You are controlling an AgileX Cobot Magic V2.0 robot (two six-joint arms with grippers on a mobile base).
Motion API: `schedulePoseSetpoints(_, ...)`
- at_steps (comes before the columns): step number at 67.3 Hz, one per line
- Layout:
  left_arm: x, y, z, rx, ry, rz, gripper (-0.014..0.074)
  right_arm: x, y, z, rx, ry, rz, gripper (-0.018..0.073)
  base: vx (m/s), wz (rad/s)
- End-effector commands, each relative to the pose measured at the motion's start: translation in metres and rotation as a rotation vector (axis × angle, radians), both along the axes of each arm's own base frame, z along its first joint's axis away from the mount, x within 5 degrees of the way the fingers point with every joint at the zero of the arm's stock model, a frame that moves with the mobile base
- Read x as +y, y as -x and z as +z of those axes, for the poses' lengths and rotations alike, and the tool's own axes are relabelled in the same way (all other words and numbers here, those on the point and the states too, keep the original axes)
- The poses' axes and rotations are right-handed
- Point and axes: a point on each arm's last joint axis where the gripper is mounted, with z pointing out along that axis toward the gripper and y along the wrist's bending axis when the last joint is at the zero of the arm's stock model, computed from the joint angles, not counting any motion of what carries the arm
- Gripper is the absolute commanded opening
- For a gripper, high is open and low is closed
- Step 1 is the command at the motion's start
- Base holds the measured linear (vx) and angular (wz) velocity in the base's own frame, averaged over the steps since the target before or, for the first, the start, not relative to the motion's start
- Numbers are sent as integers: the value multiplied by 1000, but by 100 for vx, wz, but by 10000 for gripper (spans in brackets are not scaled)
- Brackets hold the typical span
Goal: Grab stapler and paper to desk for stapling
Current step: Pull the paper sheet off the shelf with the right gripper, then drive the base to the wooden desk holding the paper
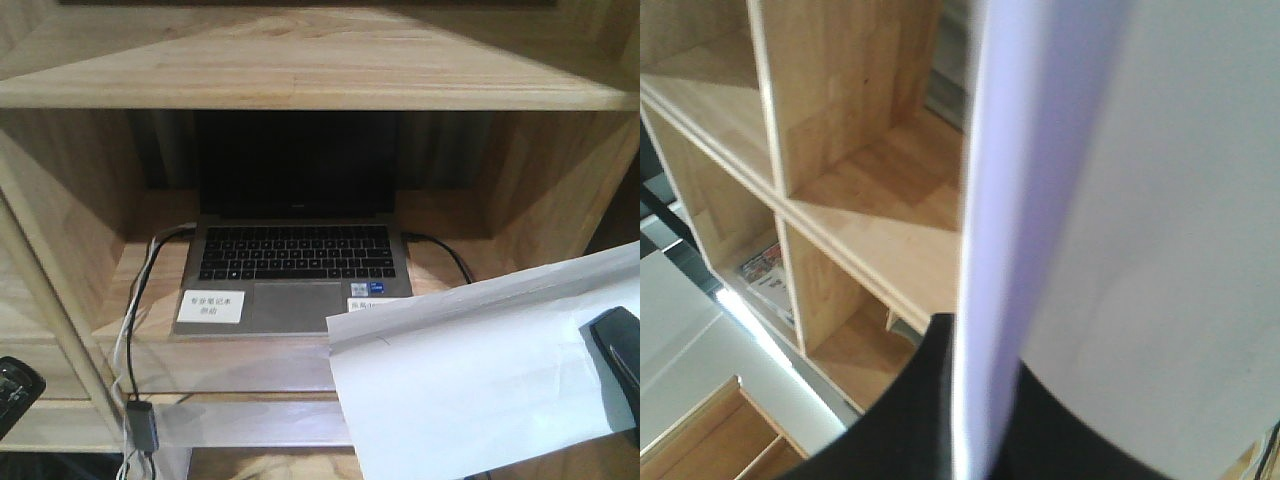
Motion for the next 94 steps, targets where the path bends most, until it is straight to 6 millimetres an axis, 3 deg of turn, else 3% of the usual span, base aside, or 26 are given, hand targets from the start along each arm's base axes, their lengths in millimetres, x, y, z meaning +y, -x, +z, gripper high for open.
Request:
schedulePoseSetpoints(1, 0, -2, 18, -105, 69, 10, -7, 0, 2, 6, -54, -32, 12, -6, -13, 5)
schedulePoseSetpoints(61, 0, -2, 18, -101, 67, 13, -7, 0, 2, 6, -54, -32, 12, -6, -16, 3)
schedulePoseSetpoints(94, 0, -2, 18, -101, 67, 13, -7, 0, 2, 6, -54, -32, 12, -6, -5, 40)
